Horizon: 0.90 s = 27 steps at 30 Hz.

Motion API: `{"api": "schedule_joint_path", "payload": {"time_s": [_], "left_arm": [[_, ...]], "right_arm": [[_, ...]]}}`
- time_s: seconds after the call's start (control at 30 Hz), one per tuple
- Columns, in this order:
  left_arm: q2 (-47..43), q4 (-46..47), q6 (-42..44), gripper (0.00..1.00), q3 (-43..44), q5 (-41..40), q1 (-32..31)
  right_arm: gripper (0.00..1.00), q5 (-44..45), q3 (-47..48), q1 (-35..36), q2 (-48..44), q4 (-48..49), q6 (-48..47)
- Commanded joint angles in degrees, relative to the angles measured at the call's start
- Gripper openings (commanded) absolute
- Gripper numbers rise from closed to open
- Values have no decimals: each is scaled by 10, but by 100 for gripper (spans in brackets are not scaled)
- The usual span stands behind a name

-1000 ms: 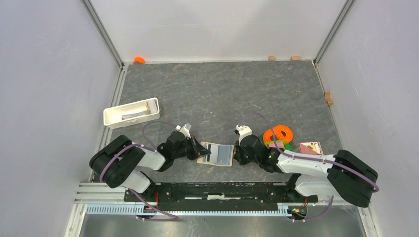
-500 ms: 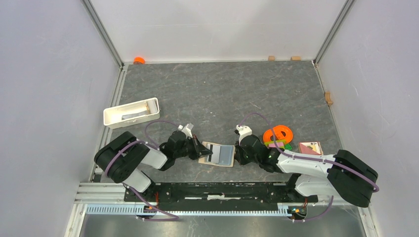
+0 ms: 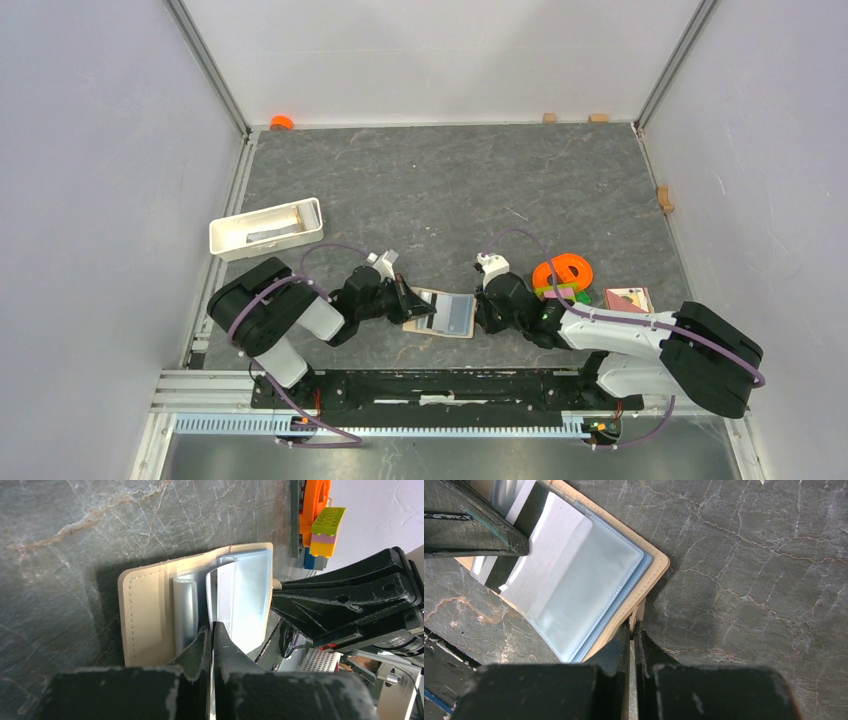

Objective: Put the credit cards into the card holder
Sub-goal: Insert the credit card into the card holder.

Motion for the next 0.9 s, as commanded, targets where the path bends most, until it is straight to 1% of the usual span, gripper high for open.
{"api": "schedule_joint_path", "payload": {"time_s": [0.0, 0.37, 0.43, 0.53, 0.6, 0.7, 0.87], "left_arm": [[32, -53, 3, 2, -8, -4, -14], [40, -50, -16, 3, 8, -34, -40], [38, -61, -15, 4, 11, -40, -46], [29, -83, -8, 10, 16, -48, -51], [12, -110, 3, 13, 20, -55, -51], [-29, -186, 31, 18, 34, -73, -51], [-102, -323, 81, 32, 66, -107, -51]], "right_arm": [[0, 0, 21, 5, 8, 8, 2], [0, 3, 20, 6, 9, 9, 3], [0, 5, 19, 6, 6, 8, 3], [0, 7, 19, 5, 5, 7, 3], [0, 13, 19, 6, 2, 1, 3], [0, 28, 19, 6, -6, -8, 1], [0, 47, 20, 5, -21, -36, -1]]}}
